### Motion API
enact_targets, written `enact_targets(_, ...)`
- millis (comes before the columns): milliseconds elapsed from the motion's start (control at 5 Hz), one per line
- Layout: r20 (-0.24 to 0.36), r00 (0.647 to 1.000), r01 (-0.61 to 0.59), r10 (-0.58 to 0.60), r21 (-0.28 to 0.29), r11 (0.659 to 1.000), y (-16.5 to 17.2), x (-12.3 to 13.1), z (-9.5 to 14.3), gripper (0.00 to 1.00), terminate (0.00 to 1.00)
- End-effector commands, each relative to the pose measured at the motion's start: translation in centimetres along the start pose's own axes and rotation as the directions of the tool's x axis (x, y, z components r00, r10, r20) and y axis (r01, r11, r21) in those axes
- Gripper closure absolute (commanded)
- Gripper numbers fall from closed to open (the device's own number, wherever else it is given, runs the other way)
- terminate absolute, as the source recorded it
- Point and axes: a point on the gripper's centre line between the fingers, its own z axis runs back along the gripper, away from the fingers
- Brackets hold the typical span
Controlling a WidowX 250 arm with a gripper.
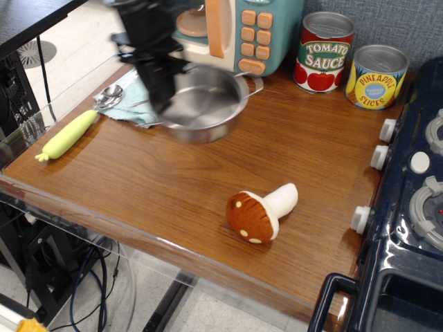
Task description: Move the pot right under the two cans
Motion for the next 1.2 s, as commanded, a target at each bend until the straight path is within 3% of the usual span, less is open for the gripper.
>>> enact_targets(0,0.07,0.997,-0.021,0.017,0.061,0.998,-3.2,3.8,-0.2,1.0,0.0)
enact_targets(200,0.068,0.996,-0.06,0.057,0.044,0.997,-4.5,4.8,-1.5,1.0,0.0)
enact_targets(600,0.053,0.994,-0.102,0.098,0.065,0.993,-6.6,7.7,-5.0,1.0,0.0)
enact_targets(1000,0.02,0.995,-0.1,0.099,0.078,0.992,-7.4,9.0,-8.3,1.0,0.0)
